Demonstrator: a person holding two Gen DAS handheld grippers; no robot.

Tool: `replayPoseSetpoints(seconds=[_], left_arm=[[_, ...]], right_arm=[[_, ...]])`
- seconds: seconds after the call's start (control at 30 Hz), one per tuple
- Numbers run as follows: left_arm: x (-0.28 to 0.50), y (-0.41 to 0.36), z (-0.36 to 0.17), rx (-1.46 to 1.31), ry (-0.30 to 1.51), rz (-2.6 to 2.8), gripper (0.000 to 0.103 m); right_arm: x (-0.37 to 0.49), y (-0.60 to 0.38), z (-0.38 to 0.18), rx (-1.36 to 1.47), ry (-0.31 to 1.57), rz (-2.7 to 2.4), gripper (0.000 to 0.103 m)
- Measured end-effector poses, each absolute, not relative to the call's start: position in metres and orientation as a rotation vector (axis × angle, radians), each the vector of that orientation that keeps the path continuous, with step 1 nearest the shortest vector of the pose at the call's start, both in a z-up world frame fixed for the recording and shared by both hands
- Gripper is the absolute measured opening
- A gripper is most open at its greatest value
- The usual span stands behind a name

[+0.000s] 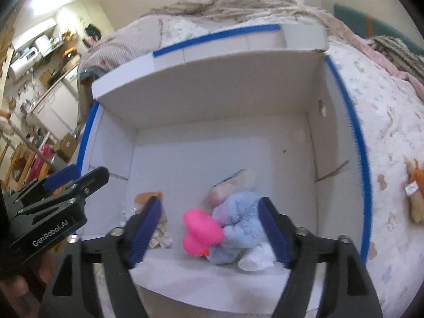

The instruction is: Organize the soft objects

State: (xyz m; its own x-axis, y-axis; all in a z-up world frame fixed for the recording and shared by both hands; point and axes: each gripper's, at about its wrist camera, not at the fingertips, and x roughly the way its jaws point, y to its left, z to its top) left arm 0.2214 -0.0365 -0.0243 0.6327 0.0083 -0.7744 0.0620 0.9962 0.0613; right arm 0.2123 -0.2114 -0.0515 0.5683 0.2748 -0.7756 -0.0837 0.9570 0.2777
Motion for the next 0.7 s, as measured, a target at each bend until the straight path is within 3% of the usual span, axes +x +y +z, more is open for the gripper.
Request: replayPoseSetpoints(seconds=[0.07, 0.7], left_arm=[[0.218, -0.033, -0.021, 0.072, 0.876, -0.032, 0.064], [0.150, 0.008, 0.002, 0.022, 0.794, -0.001, 0.066]], right_arm=[[0.208, -0.217, -0.049, 0.256, 0.928, 0.192, 0.103], [0.131, -0.229, -0.033, 0.229, 0.800, 0.196, 0.103]])
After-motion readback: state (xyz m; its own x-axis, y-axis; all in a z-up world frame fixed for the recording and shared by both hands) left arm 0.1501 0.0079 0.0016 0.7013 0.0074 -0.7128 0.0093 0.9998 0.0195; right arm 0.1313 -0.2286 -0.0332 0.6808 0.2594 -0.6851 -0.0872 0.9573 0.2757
